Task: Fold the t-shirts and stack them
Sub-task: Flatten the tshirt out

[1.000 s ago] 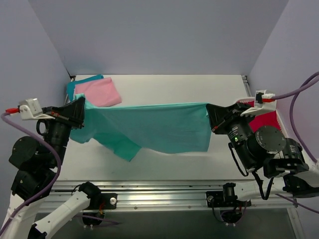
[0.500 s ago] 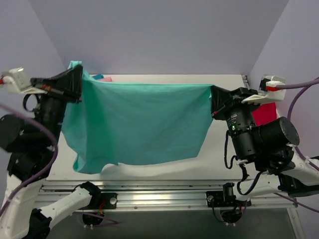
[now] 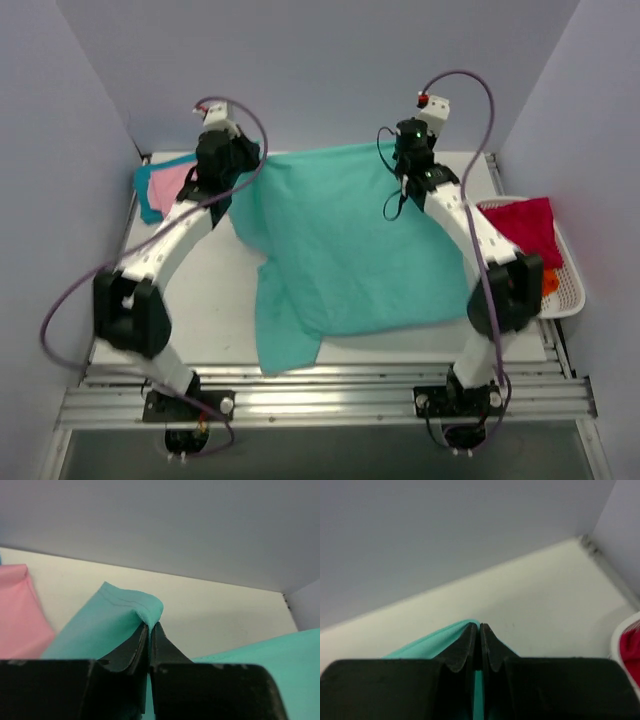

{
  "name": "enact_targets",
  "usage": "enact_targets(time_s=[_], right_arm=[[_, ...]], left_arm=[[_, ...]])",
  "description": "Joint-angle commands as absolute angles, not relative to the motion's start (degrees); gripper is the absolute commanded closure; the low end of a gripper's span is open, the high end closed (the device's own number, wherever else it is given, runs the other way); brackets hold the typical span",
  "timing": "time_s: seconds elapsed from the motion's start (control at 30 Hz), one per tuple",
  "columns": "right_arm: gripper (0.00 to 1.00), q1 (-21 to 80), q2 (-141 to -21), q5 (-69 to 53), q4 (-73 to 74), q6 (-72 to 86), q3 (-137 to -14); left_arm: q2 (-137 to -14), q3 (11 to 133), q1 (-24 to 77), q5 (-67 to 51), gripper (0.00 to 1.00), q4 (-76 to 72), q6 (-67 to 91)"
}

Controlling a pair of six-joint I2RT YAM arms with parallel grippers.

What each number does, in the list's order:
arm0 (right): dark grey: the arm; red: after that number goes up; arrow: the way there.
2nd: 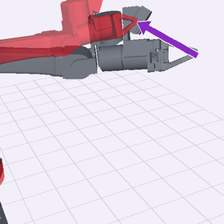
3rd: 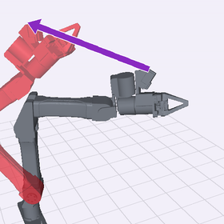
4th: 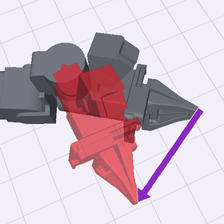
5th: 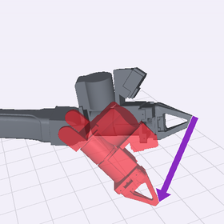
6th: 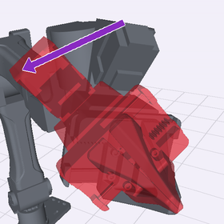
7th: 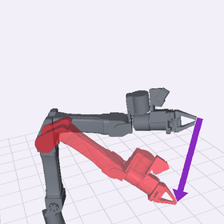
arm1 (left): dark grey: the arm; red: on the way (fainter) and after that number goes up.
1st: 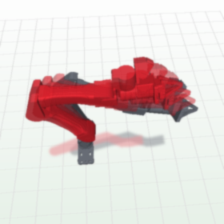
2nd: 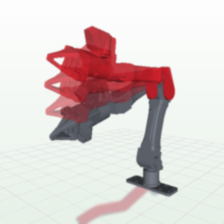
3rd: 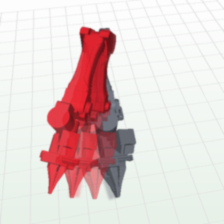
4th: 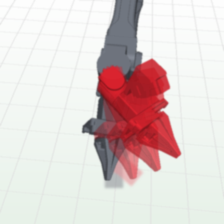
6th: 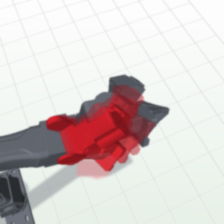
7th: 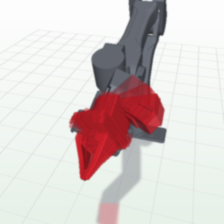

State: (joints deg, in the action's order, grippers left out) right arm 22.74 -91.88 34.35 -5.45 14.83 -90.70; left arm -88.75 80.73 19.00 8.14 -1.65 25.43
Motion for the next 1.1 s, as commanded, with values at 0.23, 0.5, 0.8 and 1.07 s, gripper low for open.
enact_targets(time_s=[0.23,0.5,0.8,1.07], right_arm=[[1.0,11.43,-129.8,18.54,-0.54,25.93,-110.0],[0.32,9.41,-139.48,23.11,5.36,27.69,-124.09],[0.0,9.58,-136.94,27.6,6.68,28.3,-123.06],[0.0,12.57,-120.77,24.02,-4.03,31.99,-98.29]], left_arm=[[-141.74,125.1,14.06,-2.63,0.97,5.06,24.52],[-155.84,149.34,13.1,-4.22,0.06,13.8,24.26],[-139.93,134.38,11.69,-3.43,0.06,5.79,21.71],[-119.46,107.0,12.3,4.12,0.06,1.77,20.57]])
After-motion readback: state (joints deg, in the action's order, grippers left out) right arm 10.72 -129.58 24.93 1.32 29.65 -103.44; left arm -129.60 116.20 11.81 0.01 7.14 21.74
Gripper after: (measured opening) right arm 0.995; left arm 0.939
